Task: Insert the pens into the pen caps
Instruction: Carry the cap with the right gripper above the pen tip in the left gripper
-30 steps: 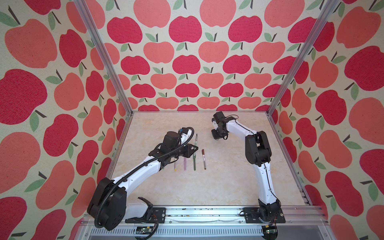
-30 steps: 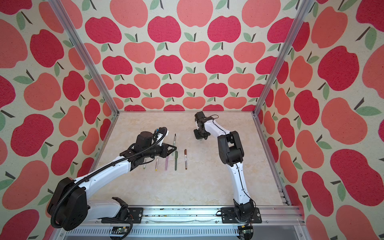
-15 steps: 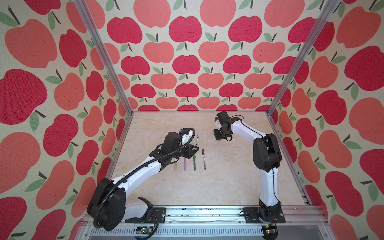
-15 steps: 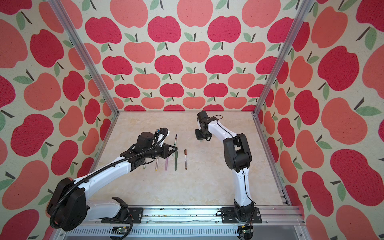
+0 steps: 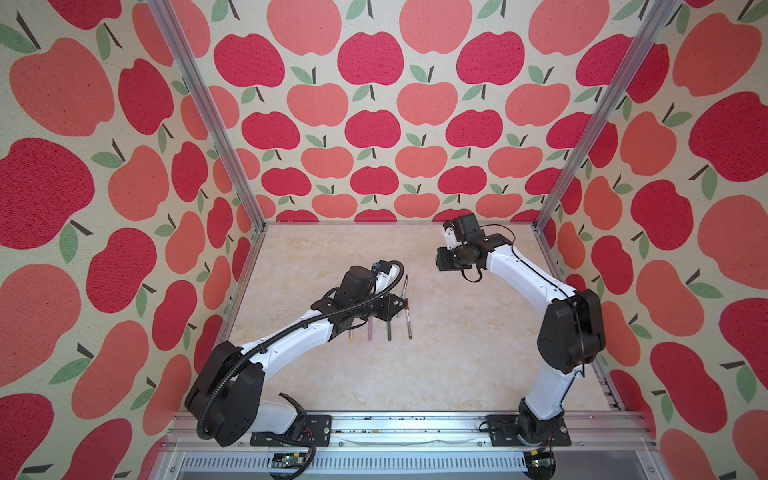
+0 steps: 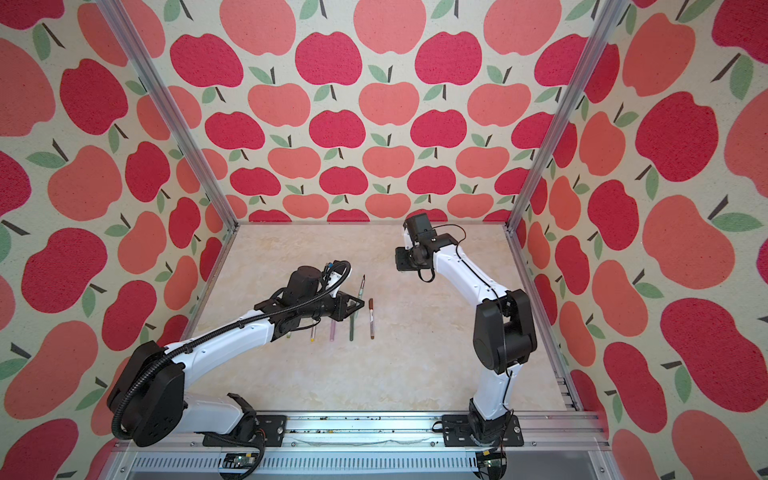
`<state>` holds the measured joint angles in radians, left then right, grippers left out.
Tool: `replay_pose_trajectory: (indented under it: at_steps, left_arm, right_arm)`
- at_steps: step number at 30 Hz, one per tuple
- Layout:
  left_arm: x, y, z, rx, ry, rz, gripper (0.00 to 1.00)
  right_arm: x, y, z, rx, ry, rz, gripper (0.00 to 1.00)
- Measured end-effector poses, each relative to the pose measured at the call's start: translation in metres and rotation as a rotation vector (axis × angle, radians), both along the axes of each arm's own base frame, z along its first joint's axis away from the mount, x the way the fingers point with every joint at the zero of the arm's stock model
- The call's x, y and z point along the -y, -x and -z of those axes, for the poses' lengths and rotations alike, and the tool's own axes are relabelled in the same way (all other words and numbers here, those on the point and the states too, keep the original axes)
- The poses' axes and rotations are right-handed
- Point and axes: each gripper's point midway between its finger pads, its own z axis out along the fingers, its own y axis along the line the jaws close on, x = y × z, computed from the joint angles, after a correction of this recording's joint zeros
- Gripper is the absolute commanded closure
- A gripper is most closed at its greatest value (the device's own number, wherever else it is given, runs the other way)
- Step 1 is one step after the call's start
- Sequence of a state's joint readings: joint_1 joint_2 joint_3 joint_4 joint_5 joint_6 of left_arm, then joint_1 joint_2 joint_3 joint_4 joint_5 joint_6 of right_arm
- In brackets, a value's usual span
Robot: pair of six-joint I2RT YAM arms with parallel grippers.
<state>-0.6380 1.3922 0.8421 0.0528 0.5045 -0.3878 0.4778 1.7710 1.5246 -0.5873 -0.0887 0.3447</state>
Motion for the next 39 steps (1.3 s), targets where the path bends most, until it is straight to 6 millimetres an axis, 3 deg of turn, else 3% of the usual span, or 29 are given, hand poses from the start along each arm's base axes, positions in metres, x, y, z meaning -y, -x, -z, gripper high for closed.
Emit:
replay_pose_trajectory:
  at_steps: [4, 8, 24, 39]
  left_arm:
    - [0.011, 0.001, 0.007, -0.02, 0.009, 0.011, 0.98]
    - [0.022, 0.001, 0.012, -0.036, 0.018, 0.023, 0.98]
    - [0.036, -0.006, -0.002, -0.001, 0.052, 0.041, 0.98]
    - [0.037, -0.007, -0.004, 0.003, 0.054, 0.04, 0.98]
  right_arm:
    - [-0.005, 0.013, -0.028, 0.038, -0.142, 0.019, 1.0]
    - [-0.015, 0.024, -0.04, 0.034, -0.28, 0.033, 1.0]
    - [-0.054, 0.041, -0.059, -0.025, -0.508, -0.012, 1.0]
    - [-0.061, 0.049, -0.055, -0.06, -0.534, -0.027, 1.0]
